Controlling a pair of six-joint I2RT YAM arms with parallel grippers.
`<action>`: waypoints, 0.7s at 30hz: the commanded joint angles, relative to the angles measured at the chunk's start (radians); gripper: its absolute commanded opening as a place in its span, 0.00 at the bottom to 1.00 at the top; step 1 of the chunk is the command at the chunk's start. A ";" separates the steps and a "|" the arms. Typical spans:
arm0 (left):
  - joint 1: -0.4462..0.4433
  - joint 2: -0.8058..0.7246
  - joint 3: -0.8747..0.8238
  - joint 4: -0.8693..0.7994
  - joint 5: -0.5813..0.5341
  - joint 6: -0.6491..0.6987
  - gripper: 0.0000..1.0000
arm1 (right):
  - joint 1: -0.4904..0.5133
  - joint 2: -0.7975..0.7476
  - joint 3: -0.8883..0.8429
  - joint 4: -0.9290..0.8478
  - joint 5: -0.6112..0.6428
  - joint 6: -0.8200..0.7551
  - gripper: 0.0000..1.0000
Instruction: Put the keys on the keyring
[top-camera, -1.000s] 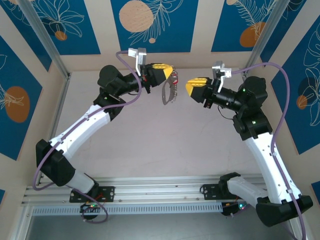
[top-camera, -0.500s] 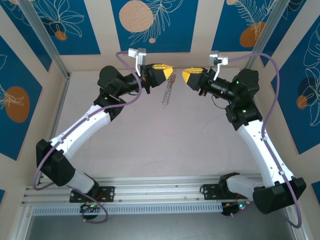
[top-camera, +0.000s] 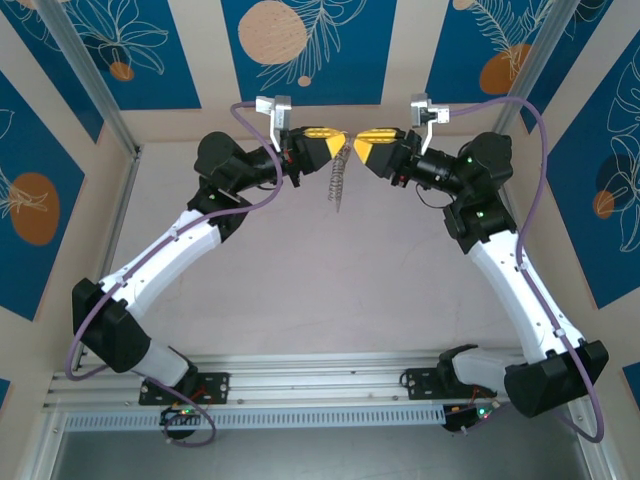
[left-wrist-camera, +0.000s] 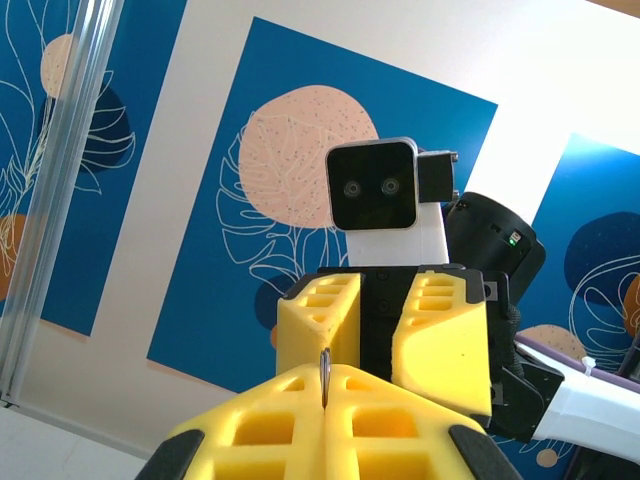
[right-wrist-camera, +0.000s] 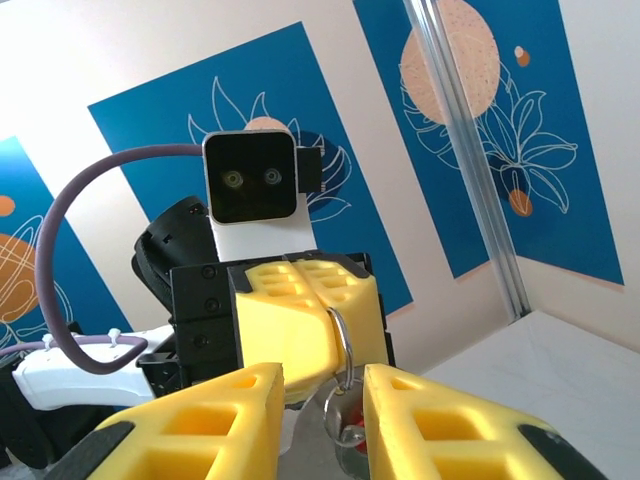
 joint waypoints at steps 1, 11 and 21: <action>-0.007 0.009 0.000 0.069 0.009 -0.016 0.00 | 0.012 0.012 0.044 0.026 -0.019 0.006 0.28; -0.009 0.008 0.002 0.075 0.009 -0.022 0.00 | 0.029 0.048 0.064 0.030 -0.021 0.009 0.24; -0.013 0.006 0.000 0.077 0.007 -0.022 0.00 | 0.034 0.069 0.060 0.030 -0.009 0.013 0.25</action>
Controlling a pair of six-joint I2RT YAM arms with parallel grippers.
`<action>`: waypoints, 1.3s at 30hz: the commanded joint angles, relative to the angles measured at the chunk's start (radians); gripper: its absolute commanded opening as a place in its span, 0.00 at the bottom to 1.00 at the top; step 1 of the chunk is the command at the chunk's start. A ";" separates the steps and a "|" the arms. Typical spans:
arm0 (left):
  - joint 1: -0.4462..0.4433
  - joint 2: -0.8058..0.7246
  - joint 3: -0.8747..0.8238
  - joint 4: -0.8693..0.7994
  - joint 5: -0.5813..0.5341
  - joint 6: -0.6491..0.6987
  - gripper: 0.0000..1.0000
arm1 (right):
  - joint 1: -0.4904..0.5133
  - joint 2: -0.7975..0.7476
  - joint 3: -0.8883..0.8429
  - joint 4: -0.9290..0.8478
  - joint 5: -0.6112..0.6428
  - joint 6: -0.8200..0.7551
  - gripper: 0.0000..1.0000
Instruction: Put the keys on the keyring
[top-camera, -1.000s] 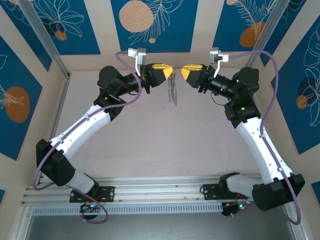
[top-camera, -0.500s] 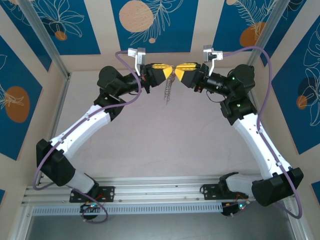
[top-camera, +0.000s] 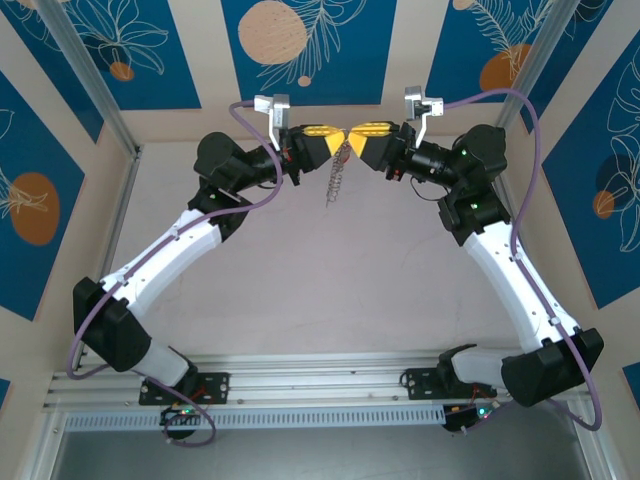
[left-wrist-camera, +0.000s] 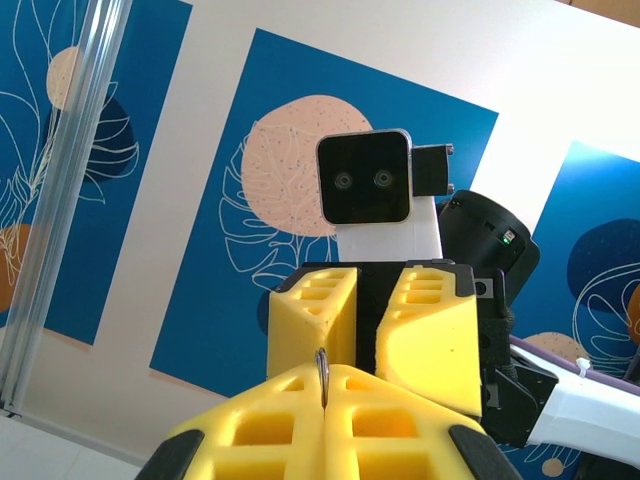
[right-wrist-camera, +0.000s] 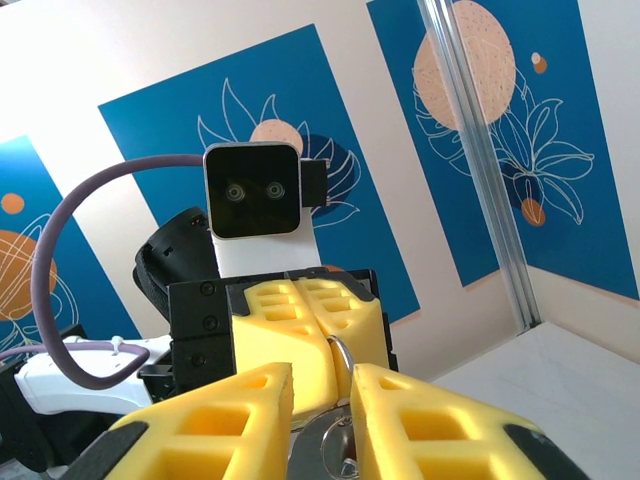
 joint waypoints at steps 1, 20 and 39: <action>-0.013 -0.002 -0.003 0.054 0.015 -0.015 0.00 | 0.017 0.019 0.019 -0.003 0.006 0.007 0.26; -0.012 -0.006 -0.007 0.055 0.019 -0.017 0.00 | -0.001 0.030 0.014 0.017 0.005 0.034 0.01; 0.032 -0.121 0.046 -0.372 -0.006 0.299 0.55 | -0.031 0.082 0.367 -0.746 -0.080 -0.478 0.00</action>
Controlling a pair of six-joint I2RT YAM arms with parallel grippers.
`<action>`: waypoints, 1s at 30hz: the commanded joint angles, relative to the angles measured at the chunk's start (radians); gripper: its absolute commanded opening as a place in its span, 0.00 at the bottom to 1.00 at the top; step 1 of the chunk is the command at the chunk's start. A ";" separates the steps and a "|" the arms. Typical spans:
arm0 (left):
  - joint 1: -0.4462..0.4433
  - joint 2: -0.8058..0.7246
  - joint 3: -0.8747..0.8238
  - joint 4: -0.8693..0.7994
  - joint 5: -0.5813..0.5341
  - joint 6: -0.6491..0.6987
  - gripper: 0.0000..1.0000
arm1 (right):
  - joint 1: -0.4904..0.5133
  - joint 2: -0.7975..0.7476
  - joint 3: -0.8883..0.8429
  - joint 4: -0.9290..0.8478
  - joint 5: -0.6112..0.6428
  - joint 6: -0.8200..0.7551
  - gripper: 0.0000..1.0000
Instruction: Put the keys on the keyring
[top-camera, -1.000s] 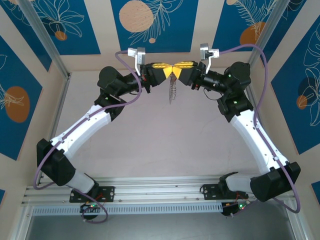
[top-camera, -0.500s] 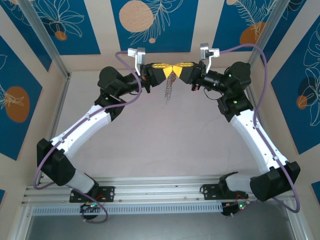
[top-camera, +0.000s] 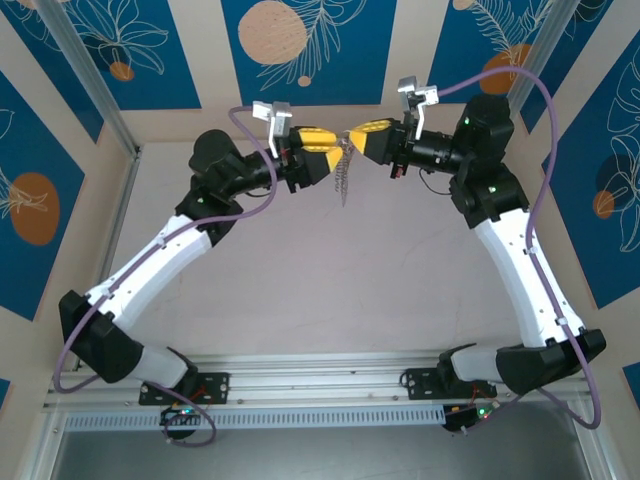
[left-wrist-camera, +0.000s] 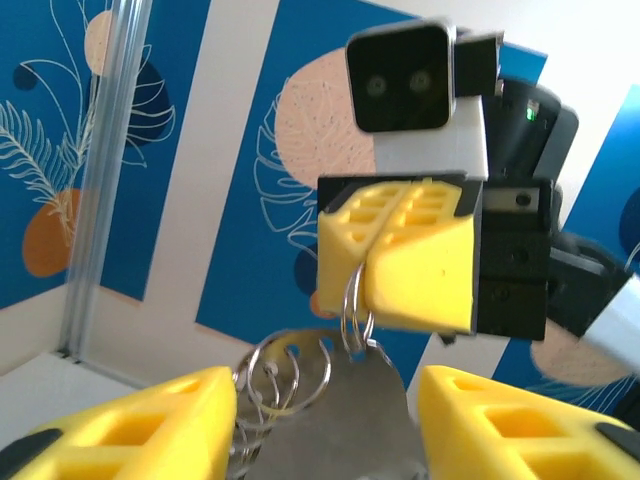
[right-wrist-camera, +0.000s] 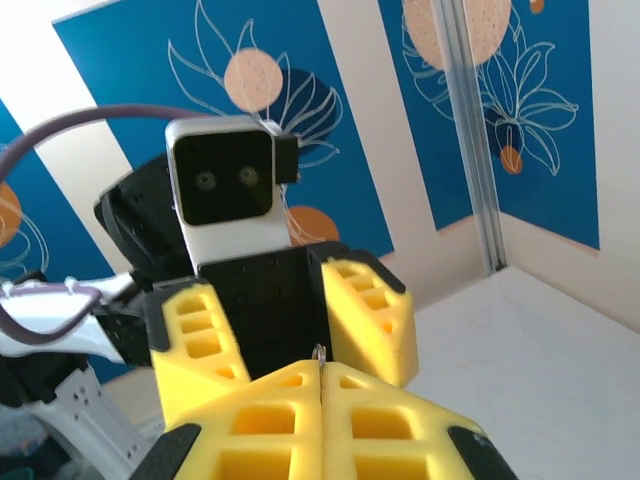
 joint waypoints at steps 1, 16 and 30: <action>0.025 -0.043 0.060 -0.149 0.031 0.132 0.56 | -0.004 0.029 0.103 -0.257 -0.020 -0.190 0.00; 0.067 0.026 0.252 -0.633 0.188 0.470 0.64 | 0.188 0.249 0.524 -0.871 0.376 -0.589 0.00; 0.105 0.027 0.229 -0.722 0.241 0.564 0.59 | 0.214 0.237 0.520 -0.886 0.420 -0.624 0.00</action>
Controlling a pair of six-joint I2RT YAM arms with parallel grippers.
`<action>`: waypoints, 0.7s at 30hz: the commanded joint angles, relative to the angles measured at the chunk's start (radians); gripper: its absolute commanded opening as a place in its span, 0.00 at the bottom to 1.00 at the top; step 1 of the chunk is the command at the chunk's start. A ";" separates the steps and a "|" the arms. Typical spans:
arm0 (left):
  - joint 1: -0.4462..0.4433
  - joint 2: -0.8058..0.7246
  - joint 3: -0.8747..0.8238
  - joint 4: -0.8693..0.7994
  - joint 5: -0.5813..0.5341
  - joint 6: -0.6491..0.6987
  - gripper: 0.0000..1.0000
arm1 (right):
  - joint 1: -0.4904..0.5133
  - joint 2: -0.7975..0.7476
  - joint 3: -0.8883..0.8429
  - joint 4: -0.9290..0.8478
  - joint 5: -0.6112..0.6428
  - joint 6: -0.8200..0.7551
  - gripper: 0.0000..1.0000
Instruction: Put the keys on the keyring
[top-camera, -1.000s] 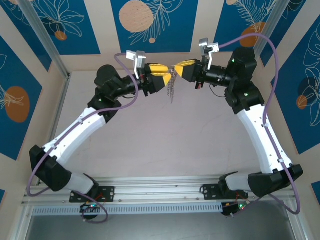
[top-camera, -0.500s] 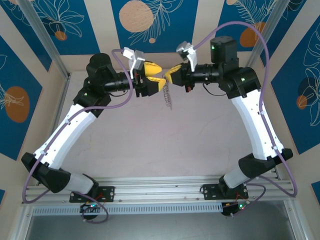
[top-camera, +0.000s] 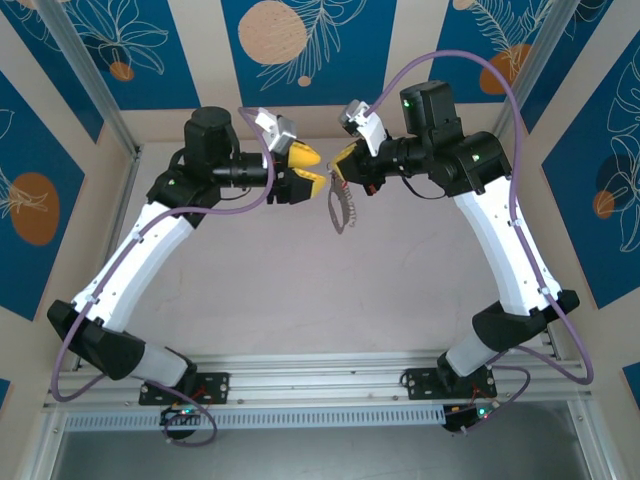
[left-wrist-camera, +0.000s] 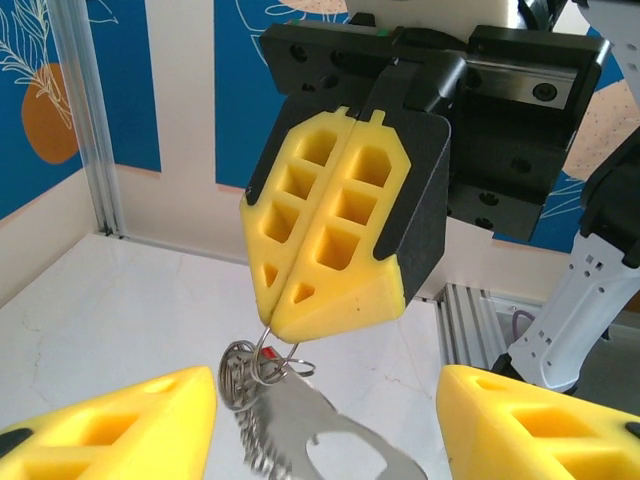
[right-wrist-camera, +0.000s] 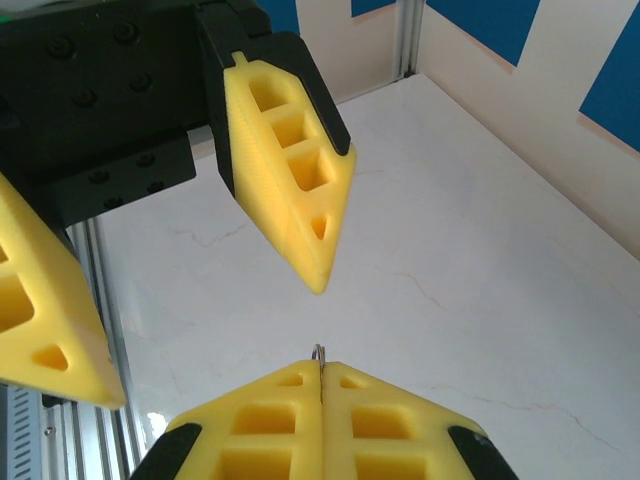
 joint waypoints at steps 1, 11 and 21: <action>0.014 0.007 0.006 -0.013 0.046 0.037 0.58 | 0.007 -0.024 0.013 -0.004 -0.010 -0.021 0.00; 0.017 0.036 0.020 0.008 0.093 0.022 0.55 | -0.001 -0.039 0.002 0.022 -0.081 -0.006 0.00; 0.017 0.052 0.025 0.062 0.108 -0.016 0.53 | -0.004 -0.051 -0.018 0.045 -0.134 0.006 0.00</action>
